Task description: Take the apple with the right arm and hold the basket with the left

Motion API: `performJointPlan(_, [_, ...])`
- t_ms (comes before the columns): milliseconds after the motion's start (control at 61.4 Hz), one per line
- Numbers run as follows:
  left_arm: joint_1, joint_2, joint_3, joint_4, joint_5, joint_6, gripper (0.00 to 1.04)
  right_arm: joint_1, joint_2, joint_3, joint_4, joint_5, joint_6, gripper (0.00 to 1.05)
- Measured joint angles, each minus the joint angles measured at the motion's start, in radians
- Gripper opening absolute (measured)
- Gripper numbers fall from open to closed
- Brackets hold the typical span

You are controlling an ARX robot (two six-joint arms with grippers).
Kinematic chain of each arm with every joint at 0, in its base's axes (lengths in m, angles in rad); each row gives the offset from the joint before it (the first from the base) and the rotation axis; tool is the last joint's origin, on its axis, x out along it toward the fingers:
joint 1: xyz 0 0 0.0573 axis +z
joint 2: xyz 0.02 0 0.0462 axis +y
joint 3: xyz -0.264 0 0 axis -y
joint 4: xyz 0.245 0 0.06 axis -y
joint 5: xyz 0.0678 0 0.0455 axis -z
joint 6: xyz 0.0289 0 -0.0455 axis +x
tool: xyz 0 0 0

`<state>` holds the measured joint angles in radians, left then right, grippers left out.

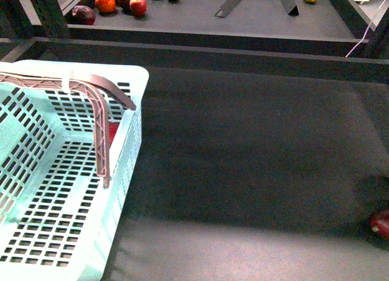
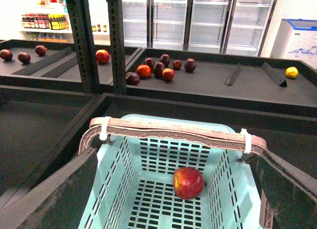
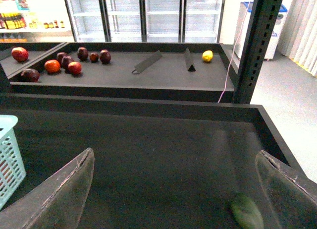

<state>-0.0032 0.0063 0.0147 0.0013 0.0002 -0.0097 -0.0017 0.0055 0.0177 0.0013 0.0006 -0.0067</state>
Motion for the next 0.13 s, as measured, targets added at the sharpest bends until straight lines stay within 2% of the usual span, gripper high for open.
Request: performJointPlan(130, [0.000, 0.000, 0.000, 0.000, 0.000, 0.000, 0.98, 0.000, 0.000, 0.000, 0.000, 0.000, 0.000, 0.96])
